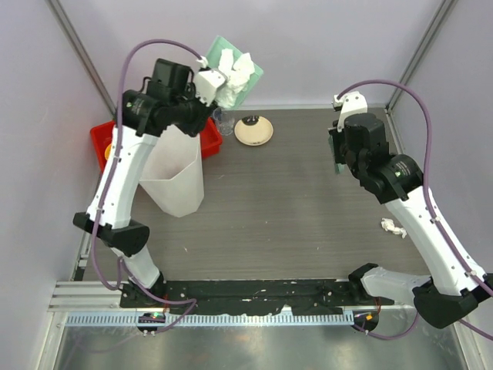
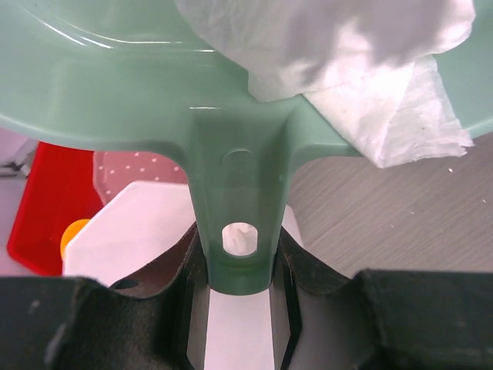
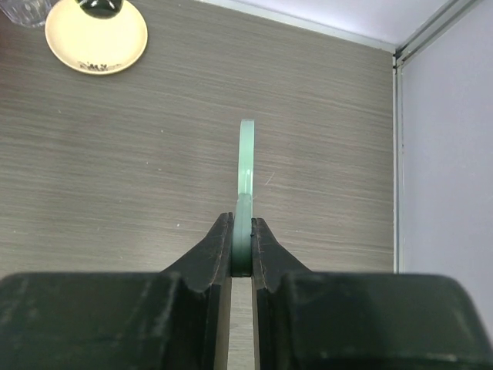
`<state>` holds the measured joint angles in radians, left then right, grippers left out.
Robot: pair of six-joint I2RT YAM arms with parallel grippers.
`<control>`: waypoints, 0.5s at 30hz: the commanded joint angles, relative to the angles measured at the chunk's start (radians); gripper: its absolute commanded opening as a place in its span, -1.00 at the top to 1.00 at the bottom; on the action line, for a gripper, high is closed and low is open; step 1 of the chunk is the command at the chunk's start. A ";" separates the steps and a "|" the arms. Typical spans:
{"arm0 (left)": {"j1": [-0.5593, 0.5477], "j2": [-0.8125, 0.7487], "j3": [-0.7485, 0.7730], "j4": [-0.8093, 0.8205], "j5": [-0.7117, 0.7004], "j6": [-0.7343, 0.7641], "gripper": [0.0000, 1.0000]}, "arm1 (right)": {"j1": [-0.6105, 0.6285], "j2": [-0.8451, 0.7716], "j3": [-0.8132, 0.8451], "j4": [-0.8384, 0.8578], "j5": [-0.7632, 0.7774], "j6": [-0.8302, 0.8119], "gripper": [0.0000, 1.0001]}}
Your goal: Sweep away the paper scraps from the table
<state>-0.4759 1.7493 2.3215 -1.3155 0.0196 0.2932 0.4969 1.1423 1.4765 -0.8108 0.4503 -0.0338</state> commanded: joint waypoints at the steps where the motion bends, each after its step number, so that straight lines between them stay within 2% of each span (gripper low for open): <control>1: 0.100 -0.066 0.055 -0.089 -0.039 -0.003 1.00 | -0.004 -0.004 -0.041 0.047 -0.013 -0.020 0.98; 5: 0.206 -0.144 0.042 -0.169 -0.115 0.053 1.00 | -0.004 -0.003 -0.058 0.061 -0.025 -0.025 0.98; 6: 0.218 -0.163 0.030 -0.180 -0.177 0.090 1.00 | -0.004 -0.003 -0.059 0.065 -0.025 -0.026 0.98; 11: 0.304 -0.312 -0.144 -0.202 -0.358 0.185 1.00 | -0.004 -0.012 -0.073 0.081 -0.042 -0.026 0.98; 15: 0.312 -0.404 -0.292 -0.244 -0.492 0.257 1.00 | -0.003 -0.018 -0.079 0.087 -0.048 -0.028 0.98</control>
<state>-0.1726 1.4220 2.1223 -1.3537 -0.2996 0.4507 0.4953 1.1503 1.4014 -0.7868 0.4126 -0.0498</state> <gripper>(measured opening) 0.338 0.152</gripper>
